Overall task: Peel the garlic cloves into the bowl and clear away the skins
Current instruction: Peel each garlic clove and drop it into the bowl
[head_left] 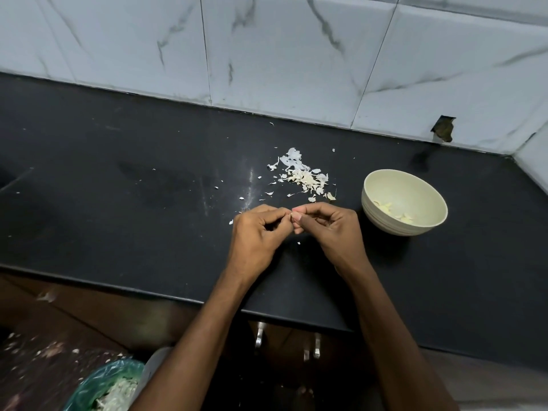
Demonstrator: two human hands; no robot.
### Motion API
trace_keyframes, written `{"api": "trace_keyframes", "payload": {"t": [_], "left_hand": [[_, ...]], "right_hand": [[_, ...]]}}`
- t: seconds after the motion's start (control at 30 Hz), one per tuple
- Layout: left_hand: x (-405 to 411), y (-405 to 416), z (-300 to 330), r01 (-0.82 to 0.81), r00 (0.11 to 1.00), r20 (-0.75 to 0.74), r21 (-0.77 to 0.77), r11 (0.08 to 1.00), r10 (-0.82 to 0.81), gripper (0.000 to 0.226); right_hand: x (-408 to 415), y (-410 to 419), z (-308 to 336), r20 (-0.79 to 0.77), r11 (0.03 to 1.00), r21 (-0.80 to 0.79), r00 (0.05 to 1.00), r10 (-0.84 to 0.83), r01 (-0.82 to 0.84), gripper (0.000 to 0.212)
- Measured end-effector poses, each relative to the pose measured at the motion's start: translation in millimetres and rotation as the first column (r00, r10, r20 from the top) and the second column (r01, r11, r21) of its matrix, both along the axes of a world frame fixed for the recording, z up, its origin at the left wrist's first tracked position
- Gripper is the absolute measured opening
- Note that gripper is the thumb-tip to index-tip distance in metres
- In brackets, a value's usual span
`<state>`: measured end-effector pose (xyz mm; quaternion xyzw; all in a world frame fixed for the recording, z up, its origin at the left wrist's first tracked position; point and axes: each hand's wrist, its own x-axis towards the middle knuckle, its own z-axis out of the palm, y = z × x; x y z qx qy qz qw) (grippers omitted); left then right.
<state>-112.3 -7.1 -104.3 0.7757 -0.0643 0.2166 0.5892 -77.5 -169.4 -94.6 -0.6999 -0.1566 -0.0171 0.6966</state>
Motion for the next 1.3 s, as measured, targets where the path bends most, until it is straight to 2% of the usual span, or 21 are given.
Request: {"api": "trace_keyframes", "payload": {"t": [0.13, 0.2, 0.3, 0.47, 0.57, 0.6, 0.7, 0.73, 0.87, 0.9, 0.93, 1.0, 1.03, 1.07, 1.13, 1.2, 1.23, 1.3], "left_hand": [[3, 1, -1, -0.022, 0.998, -0.053, 0.007, 1.0, 0.023, 0.016], [4, 1, 1, -0.028, 0.997, -0.068, -0.103, 0.994, 0.021, 0.013], [4, 2, 2, -0.059, 0.995, -0.091, -0.265, 0.962, 0.036, 0.022], [7, 5, -4, -0.177, 0.981, -0.099, -0.104, 0.979, 0.167, 0.024], [5, 4, -2, -0.23, 0.971, -0.077, -0.061, 0.971, 0.225, 0.015], [5, 5, -2, -0.25, 0.967, -0.056, -0.038, 0.968, 0.247, 0.017], [2, 4, -6, -0.324, 0.946, 0.011, 0.116, 0.939, 0.325, 0.049], [2, 4, -7, -0.361, 0.932, 0.016, 0.16, 0.919, 0.363, 0.051], [1, 3, -5, -0.521, 0.849, 0.038, 0.221, 0.824, 0.527, 0.011], [0, 2, -6, -0.543, 0.838, 0.069, 0.217, 0.811, 0.542, 0.008], [-1, 2, -6, -0.553, 0.832, 0.094, 0.215, 0.805, 0.546, 0.016], [-3, 0, -7, -0.535, 0.843, 0.093, 0.246, 0.808, 0.53, 0.053], [-3, 0, -7, -0.52, 0.851, 0.085, 0.271, 0.81, 0.518, 0.065], [-2, -1, -7, -0.51, 0.858, 0.091, 0.282, 0.813, 0.506, 0.066], [1, 0, -7, -0.44, 0.898, 0.126, 0.207, 0.874, 0.422, 0.046], [1, 1, -4, -0.256, 0.963, 0.085, -0.009, 0.967, 0.256, 0.024], [1, 1, -2, -0.184, 0.981, 0.047, -0.095, 0.978, 0.189, 0.018], [3, 1, -1, -0.124, 0.992, 0.002, -0.16, 0.979, 0.126, 0.014]], "right_hand": [[-5, 3, 0, 0.041, 0.999, -0.031, 0.999, 0.034, -0.033, 0.007], [-5, 6, 1, 0.002, 0.999, 0.013, 1.0, 0.031, -0.031, 0.008], [0, 11, 4, -0.134, 0.99, 0.135, 0.99, 0.044, -0.026, 0.01], [1, 8, 4, -0.288, 0.95, 0.312, 0.951, 0.111, -0.016, 0.013], [-1, 5, 5, -0.335, 0.926, 0.376, 0.936, 0.112, 0.023, 0.014], [-1, 5, 6, -0.343, 0.923, 0.385, 0.932, 0.115, 0.028, 0.014], [-3, 6, 8, -0.352, 0.915, 0.403, 0.927, 0.126, 0.028, 0.015], [-4, 7, 9, -0.353, 0.909, 0.415, 0.927, 0.131, 0.03, 0.015], [-4, 6, 13, -0.352, 0.89, 0.454, 0.927, 0.129, 0.049, 0.016], [-4, 5, 13, -0.354, 0.887, 0.458, 0.927, 0.124, 0.057, 0.015], [-4, 5, 13, -0.356, 0.886, 0.46, 0.927, 0.12, 0.062, 0.014], [-5, 4, 13, -0.353, 0.88, 0.471, 0.927, 0.126, 0.059, 0.015], [-5, 4, 13, -0.348, 0.879, 0.474, 0.928, 0.132, 0.052, 0.019], [-5, 3, 13, -0.341, 0.88, 0.473, 0.93, 0.138, 0.042, 0.022], [-5, 3, 11, -0.327, 0.893, 0.448, 0.935, 0.136, 0.027, 0.02], [-4, 4, 9, -0.317, 0.905, 0.424, 0.941, 0.123, 0.024, 0.018], [-4, 4, 9, -0.312, 0.91, 0.415, 0.942, 0.119, 0.023, 0.017], [-3, 5, 7, -0.3, 0.92, 0.392, 0.947, 0.115, 0.012, 0.016]]}}
